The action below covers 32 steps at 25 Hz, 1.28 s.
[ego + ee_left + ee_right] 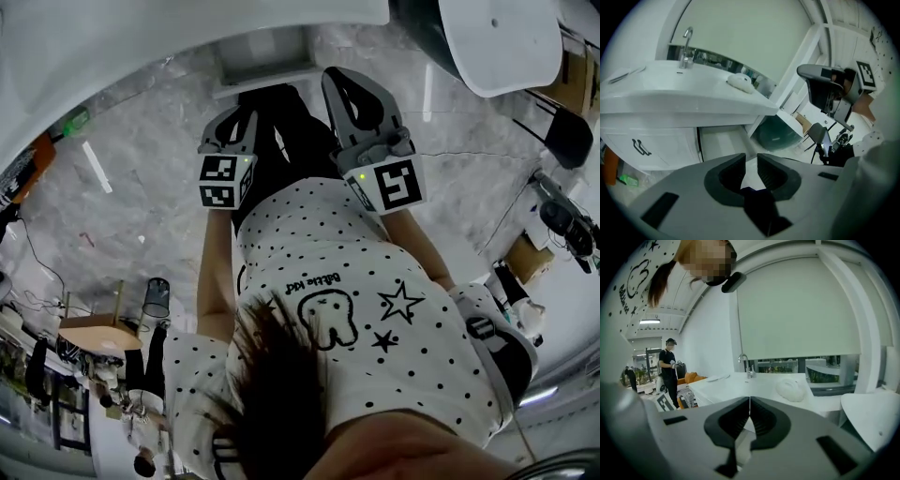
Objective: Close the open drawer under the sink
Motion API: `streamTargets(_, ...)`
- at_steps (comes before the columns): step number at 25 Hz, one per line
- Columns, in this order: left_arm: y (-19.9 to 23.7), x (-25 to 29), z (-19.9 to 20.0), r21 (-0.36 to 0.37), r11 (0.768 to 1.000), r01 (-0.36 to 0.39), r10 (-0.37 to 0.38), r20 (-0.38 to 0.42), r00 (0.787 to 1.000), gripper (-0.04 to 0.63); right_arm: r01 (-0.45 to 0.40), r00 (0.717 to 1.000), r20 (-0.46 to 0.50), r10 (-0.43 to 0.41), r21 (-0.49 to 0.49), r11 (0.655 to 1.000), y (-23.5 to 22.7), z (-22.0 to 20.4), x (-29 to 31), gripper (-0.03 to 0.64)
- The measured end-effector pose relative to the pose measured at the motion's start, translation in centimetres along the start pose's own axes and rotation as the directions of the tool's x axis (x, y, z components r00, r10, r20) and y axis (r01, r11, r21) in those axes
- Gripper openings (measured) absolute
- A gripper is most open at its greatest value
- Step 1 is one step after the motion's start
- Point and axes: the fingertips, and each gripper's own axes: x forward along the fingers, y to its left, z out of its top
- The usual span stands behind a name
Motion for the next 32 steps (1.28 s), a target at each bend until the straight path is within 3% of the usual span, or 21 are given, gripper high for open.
streamTargets(2,0.8,1.2,-1.9,-0.033,0.999,0.005,-0.006,-0.036,0.999,0.097,0.001,1.000,-0.010,0.000,0.012,1.000,0.6,-0.9,1.2,0.015)
streamTargets(9,3.8,5.1,-8.0,-0.129,0.990,-0.062,0.047,-0.118,0.992,0.107,-0.012,0.999,-0.034,0.012,0.003,1.000,2.4,-3.7,3.6,0.015)
streamTargets(15,4.9,11.5,-13.6,-0.129,0.981,-0.143,0.111,-0.225,0.968,0.126,0.006,0.998,-0.063,-0.004,0.035,0.999,1.1,-6.2,4.0,0.015)
streamTargets(19,7.7,15.2,-16.3,-0.144,0.961,-0.237,0.211,-0.174,0.962,0.133,0.010,0.996,-0.092,-0.003,0.074,0.997,2.2,-9.7,4.7,0.015)
streamTargets(25,8.1,19.4,-16.4,-0.104,0.956,-0.275,0.270,-0.056,0.961,0.155,0.043,0.990,-0.142,-0.025,0.124,0.991,2.5,-13.4,4.1,0.015)
streamTargets(32,8.6,22.3,-16.5,-0.089,0.953,-0.291,0.286,-0.060,0.956,0.167,0.090,0.984,-0.165,-0.062,0.171,0.981,1.4,-15.1,2.7,0.015)
